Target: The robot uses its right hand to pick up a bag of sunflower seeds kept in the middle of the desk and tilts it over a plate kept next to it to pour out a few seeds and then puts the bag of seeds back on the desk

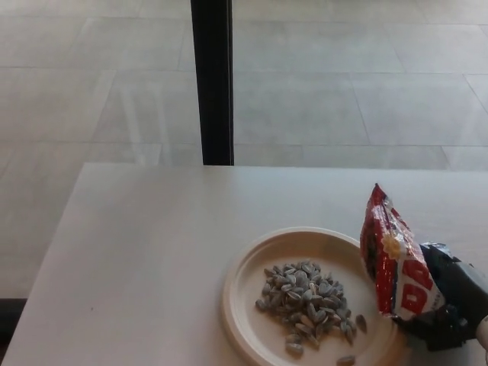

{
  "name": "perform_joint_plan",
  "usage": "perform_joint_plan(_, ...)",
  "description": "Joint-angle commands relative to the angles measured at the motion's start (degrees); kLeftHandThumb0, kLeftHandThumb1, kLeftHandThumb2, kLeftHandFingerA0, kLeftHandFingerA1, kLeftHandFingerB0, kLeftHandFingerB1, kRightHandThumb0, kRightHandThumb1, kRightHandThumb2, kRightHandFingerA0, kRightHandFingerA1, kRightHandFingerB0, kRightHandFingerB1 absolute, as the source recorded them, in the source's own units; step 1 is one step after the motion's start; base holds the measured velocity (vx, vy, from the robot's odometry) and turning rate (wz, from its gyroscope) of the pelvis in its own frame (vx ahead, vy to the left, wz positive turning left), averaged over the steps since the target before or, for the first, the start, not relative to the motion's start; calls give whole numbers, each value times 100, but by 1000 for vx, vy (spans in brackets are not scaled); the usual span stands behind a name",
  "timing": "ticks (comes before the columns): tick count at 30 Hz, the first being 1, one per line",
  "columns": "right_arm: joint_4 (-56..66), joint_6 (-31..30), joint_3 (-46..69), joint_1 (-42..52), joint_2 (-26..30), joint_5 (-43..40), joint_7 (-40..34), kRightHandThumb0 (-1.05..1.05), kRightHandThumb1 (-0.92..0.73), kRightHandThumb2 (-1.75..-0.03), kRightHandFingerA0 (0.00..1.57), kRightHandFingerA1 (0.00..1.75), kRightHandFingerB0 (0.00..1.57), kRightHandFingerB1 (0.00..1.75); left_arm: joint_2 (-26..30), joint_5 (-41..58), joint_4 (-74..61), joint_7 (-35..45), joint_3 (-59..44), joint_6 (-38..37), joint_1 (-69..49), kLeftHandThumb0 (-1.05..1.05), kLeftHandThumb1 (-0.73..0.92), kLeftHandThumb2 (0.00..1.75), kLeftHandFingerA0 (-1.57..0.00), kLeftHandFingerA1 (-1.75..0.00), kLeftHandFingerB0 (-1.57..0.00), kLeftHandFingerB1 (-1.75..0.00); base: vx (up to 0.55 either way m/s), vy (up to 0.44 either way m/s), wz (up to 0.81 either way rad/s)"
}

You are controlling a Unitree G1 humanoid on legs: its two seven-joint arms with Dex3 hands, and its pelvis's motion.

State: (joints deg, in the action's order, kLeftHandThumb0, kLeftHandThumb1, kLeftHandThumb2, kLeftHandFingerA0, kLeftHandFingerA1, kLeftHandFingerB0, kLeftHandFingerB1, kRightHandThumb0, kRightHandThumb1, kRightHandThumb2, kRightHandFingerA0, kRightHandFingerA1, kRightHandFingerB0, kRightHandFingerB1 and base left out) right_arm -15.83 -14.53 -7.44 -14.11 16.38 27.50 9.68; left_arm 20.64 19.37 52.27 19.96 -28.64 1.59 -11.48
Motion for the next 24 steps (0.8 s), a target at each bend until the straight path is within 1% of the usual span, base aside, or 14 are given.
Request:
perform_joint_plan(1, -50, -277, 147, 202, 109, -155, -60, -101, -61, -90, 0, 26, 0, 0, 51, -14, 210, -34, -36, -201, 43, -72, 86, 82, -15, -89, -6, -58, 0, 0, 0)
perform_joint_plan(4, 2, -195, 250, 229, 65, -213, -206, -101, -61, -92, 0, 26, 0, 0, 71, -23, 226, 1, -27, -246, 32, -71, 87, 82, -19, -80, -4, -57, 0, 0, 0)
perform_joint_plan(5, 100, -182, 326, 245, 85, -239, -252, -103, -61, -94, 0, 25, 0, 0, 67, -1, 256, 18, -45, -260, 41, -72, 84, 83, -15, -90, -6, -60, 0, 0, 0)
perform_joint_plan(8, 240, -182, 416, 257, 149, -325, -129, -104, -61, -96, 0, 26, 0, 0, 70, 26, 352, -12, -76, -251, 85, -73, 83, 82, -16, -89, -6, -57, 0, 0, 0)
perform_joint_plan(10, 421, -256, 412, 275, 266, -321, 85, -104, -61, -96, 0, 26, 0, 0, 96, -12, 409, -26, -48, -247, 111, -69, 88, 79, -17, -77, -5, -56, 0, 0, 0)
perform_joint_plan(12, 610, -184, 424, 368, 370, -402, 239, -101, -60, -96, 0, 26, 0, 0, 91, -2, 414, 5, -58, -299, 107, -72, 84, 82, -16, -89, -5, -58, 0, 0, 0)
perform_joint_plan(13, 722, -207, 422, 413, 422, -439, 335, -100, -59, -95, 0, 27, 0, 0, 89, -13, 368, -9, -44, -277, 94, -71, 86, 81, -20, -81, -5, -57, 0, 0, 0)
perform_joint_plan(17, 1110, -146, 325, 592, 775, -472, 690, -100, -58, -95, 0, 27, 0, 0, 90, -44, 310, 17, -6, -328, 46, -73, 85, 82, -16, -86, -7, -58, 0, 0, 0)
perform_joint_plan(18, 1235, -125, 317, 640, 888, -505, 803, -101, -46, -74, 0, 0, 0, 0, 89, -8, 404, 7, -42, -317, 99, -72, 85, 82, -19, -80, -7, -59, 0, 0, 0)
perform_joint_plan(19, 1380, -97, 273, 688, 1035, -456, 886, -98, -50, -73, 0, 0, 0, 0, 94, -62, 355, 34, 9, -373, 56, -73, 85, 83, -16, -87, -6, -58, 0, 0, 0)
perform_joint_plan(20, 1517, -147, 247, 685, 1092, -448, 950, -100, -56, -58, 0, 0, 0, 0, 144, -65, 334, 17, 4, -345, 57, -73, 85, 82, -20, -84, -6, -58, 0, 0, 0)
perform_joint_plan(21, 1612, -75, 262, 719, 1204, -487, 1020, -96, -51, -70, 0, 0, 0, 0, 137, -56, 349, -2, -4, -353, 66, -72, 85, 81, -21, -81, -7, -59, 0, 0, 0)
perform_joint_plan(23, 1914, -181, 264, 736, 1499, -454, 1290, -98, -56, -58, 0, 0, 0, 0, 112, -12, 196, 47, -15, -305, 13, -71, 85, 84, -15, -89, -6, -60, 0, 0, 0)
perform_joint_plan(24, 2006, -172, 266, 736, 1648, -467, 1400, -97, -56, -58, 0, 0, 0, 0, 101, -3, 191, 29, -25, -303, 15, -70, 87, 82, -20, -81, -7, -59, 0, 0, 0)
